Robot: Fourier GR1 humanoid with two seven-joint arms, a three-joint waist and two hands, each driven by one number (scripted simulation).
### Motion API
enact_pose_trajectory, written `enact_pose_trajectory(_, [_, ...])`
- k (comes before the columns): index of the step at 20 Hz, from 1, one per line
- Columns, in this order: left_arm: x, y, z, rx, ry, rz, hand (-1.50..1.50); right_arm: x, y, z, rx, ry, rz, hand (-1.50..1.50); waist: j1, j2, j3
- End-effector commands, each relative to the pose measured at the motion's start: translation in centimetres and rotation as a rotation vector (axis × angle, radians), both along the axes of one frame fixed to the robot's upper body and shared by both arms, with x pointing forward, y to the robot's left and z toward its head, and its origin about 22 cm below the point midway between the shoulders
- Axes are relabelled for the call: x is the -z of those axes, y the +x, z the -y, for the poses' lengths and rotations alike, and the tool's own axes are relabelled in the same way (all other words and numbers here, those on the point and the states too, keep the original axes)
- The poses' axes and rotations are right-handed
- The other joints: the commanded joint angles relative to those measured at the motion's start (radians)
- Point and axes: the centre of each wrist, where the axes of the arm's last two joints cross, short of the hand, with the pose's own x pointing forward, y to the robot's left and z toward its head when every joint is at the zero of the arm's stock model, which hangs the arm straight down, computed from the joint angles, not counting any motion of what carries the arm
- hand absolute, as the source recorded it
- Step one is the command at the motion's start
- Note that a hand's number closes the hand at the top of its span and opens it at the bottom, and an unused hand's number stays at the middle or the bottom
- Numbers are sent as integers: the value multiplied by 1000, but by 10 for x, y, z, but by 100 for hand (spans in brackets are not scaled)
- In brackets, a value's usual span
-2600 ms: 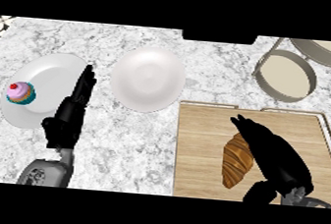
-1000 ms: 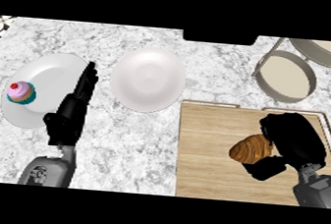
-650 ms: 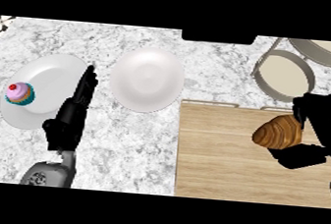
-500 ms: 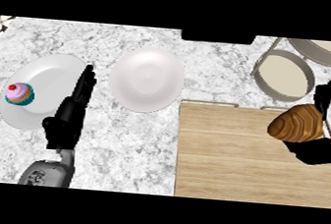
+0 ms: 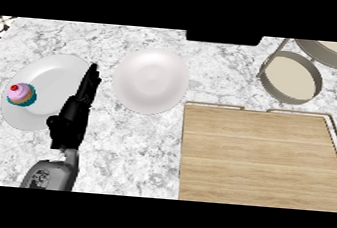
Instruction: Pick the croissant from the tray and place it in the tiered basket
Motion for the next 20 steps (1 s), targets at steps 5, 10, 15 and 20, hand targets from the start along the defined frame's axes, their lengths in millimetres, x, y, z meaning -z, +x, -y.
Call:
enact_pose_trajectory(5, [5,7,3,7,14,6,0,-33,30,-7,-29,263,-25,150,1,1,0])
enact_pose_trajectory(10, [1,2,14,17,7,9,0,-30,75,-8,27,237,3,150,15,6,0])
enact_pose_trajectory(15, [8,-1,0,10,12,9,0,-5,94,3,63,135,25,150,11,7,1])
enact_pose_trajectory(20, [-8,0,-6,10,13,8,0,-4,114,46,74,120,54,150,15,8,1])
